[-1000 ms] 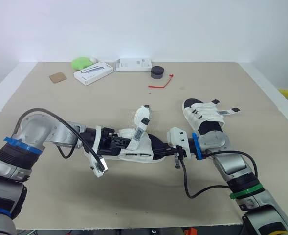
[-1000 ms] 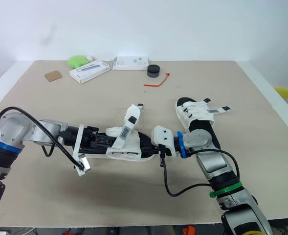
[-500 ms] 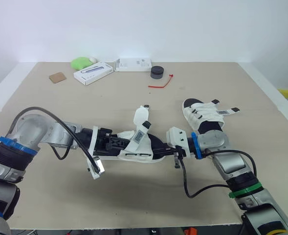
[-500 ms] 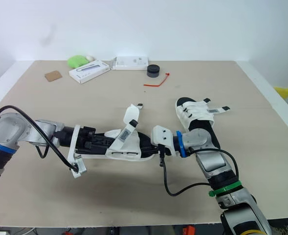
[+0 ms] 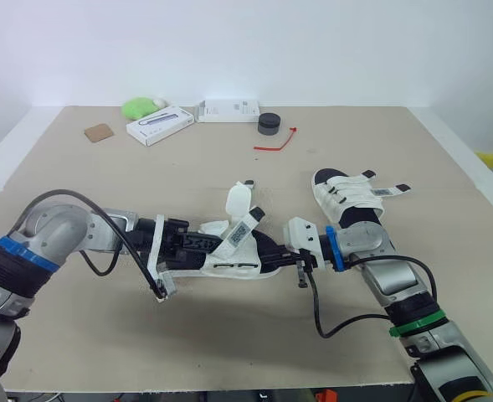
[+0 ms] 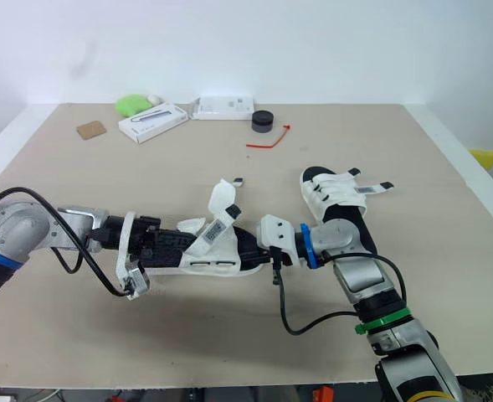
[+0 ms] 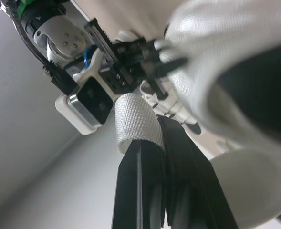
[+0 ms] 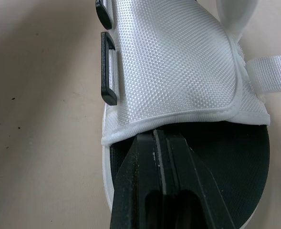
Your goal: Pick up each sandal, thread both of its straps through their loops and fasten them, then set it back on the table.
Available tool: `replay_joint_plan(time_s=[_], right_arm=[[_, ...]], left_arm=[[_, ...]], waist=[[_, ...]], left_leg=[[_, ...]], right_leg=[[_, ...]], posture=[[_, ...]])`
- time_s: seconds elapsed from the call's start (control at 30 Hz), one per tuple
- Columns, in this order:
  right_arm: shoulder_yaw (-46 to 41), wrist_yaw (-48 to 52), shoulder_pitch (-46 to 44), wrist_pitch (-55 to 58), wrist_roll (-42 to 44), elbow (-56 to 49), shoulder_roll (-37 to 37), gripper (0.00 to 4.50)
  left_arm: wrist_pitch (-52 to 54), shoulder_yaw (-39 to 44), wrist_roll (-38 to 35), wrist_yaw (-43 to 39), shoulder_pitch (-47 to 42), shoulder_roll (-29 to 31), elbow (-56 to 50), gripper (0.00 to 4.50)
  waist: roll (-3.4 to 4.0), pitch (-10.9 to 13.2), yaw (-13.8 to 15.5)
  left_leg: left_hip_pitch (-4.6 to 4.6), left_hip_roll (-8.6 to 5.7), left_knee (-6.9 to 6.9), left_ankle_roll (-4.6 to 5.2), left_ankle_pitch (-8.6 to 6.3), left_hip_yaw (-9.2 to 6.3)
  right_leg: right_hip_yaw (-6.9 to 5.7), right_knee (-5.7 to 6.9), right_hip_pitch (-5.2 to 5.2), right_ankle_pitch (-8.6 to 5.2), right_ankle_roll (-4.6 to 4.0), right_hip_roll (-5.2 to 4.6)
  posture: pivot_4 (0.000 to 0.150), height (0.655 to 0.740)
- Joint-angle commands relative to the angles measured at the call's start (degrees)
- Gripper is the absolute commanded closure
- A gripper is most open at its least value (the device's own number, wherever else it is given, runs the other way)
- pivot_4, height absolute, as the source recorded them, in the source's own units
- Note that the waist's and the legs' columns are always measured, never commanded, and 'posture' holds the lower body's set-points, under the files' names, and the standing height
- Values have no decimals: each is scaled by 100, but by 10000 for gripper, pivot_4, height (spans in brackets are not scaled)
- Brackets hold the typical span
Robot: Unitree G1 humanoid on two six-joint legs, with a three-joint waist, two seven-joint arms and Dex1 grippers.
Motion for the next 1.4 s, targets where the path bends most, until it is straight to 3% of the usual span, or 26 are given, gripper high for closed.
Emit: replay_joint_plan(time_s=[0.03, 0.17, 0.43, 0.77, 0.97, 1.07, 1.27, 1.33, 1.4], right_arm=[[81, 57, -92, -37, -24, -23, 20, 45000], [85, 58, -103, -23, -26, -20, 35, 45000], [85, 66, -104, -30, -32, -11, 47, 45000], [77, 72, -97, -15, -26, -26, 43, 45000], [106, 75, -101, -10, -36, -27, 84, 45000], [104, 87, -105, -17, -39, -12, 77, 45000], [112, 97, -114, -12, -44, 0, 78, 45000], [115, 93, -118, -4, -44, -3, 81, 45000], [111, 97, -117, -10, -38, 3, 72, 45000]], left_arm=[[318, -77, 88, 244, -280, 101, 113, 44315], [827, -220, 434, 717, -381, 191, 44, 44315], [813, -394, 134, 754, -710, 141, 417, 44315], [-163, -274, -1286, -342, -592, 244, 462, 44315], [-572, -147, -3181, -1956, -355, 128, 959, 44315], [-864, -217, -4376, -2722, -326, 141, 1250, 37611], [-837, -754, -7139, -4944, -111, 322, 1400, 10822], [-712, -755, -7760, -5522, 75, 440, 1184, 1147], [-462, -733, -8378, -6109, 315, 537, 964, 511]], waist=[[0, 0, 0], [0, 0, -4], [-1, 0, -1], [-1, 0, -1], [-1, -1, 0], [-1, -1, -1], [-1, -1, -5], [-1, -1, -14], [-1, -1, -14]], left_leg=[[0, 0, 0, 0, 0, 1], [0, 1, 0, 1, 0, 7], [0, 0, 0, 2, 0, 10], [-2, -1, 0, 2, 0, 11], [1, -1, 0, 2, 0, 12], [2, -1, 1, 2, 0, 13], [3, -1, 1, 2, 0, 14], [3, -1, 1, 2, 0, 14], [2, 1, 1, 2, 0, 12]], right_leg=[[0, 0, 0, 0, 0, 0], [2, 1, -1, 0, -1, 1], [1, 1, -1, 1, -1, 1], [2, 1, -3, 2, -1, -1], [3, 4, -2, 1, -1, 0], [5, 4, -2, 2, -1, 0], [6, 5, -3, 1, -1, 0], [7, 5, -3, 1, -1, 2], [6, 5, -4, 1, -1, 5]], posture=[[1500, 7400], [1500, 7400], [1500, 7400], [1500, 7400], [1500, 7400], [1500, 7400], [1500, 7400], [1500, 7400], [1500, 7400]])
